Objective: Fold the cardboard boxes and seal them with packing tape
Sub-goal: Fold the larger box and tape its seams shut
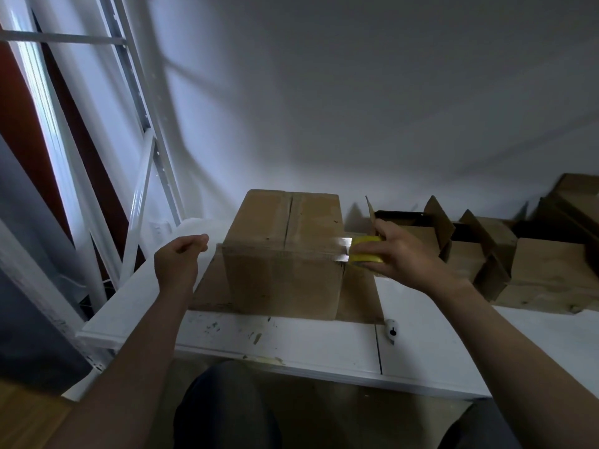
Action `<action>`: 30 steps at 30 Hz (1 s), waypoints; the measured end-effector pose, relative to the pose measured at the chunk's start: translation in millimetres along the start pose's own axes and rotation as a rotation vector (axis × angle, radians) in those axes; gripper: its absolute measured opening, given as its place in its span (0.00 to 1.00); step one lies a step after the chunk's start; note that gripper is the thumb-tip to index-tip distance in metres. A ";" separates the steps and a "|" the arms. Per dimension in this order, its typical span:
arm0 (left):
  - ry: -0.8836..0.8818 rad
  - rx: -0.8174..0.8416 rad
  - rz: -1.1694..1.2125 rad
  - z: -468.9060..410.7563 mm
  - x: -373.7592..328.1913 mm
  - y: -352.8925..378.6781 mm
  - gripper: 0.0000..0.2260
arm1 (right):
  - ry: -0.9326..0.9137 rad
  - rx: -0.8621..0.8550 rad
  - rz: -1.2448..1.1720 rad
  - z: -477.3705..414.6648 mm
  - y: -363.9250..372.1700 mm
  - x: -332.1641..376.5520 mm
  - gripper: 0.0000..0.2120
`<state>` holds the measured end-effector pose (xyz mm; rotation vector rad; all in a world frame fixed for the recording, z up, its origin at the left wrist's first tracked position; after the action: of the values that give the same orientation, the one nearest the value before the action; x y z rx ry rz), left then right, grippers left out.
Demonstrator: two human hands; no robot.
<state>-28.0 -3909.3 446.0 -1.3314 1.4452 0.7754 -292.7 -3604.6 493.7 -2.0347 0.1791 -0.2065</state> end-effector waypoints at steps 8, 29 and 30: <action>-0.009 0.019 -0.009 -12.9 15.5 5.9 0.06 | 0.019 0.047 -0.014 -5.9 17.5 -7.8 0.18; -0.061 0.090 -0.040 -16.8 40.1 60.1 0.09 | 0.117 0.052 -0.119 -17.6 44.4 -17.0 0.19; -0.061 0.107 -0.037 -16.9 40.6 61.0 0.09 | 0.144 0.051 -0.119 -16.5 45.2 -18.0 0.19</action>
<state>-87.6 -3926.8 403.5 -1.2394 1.3909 0.6998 -315.6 -3635.4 459.6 -1.9815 0.1409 -0.4286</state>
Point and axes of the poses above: each hand's wrist, its own z-axis away from the middle knuckle, its own y-axis out of the palm, x = y × z, the point moved 5 cm from there along -z, towards the middle knuckle, and after that the axes turned 7 degrees about y, right-handed, at the moved point
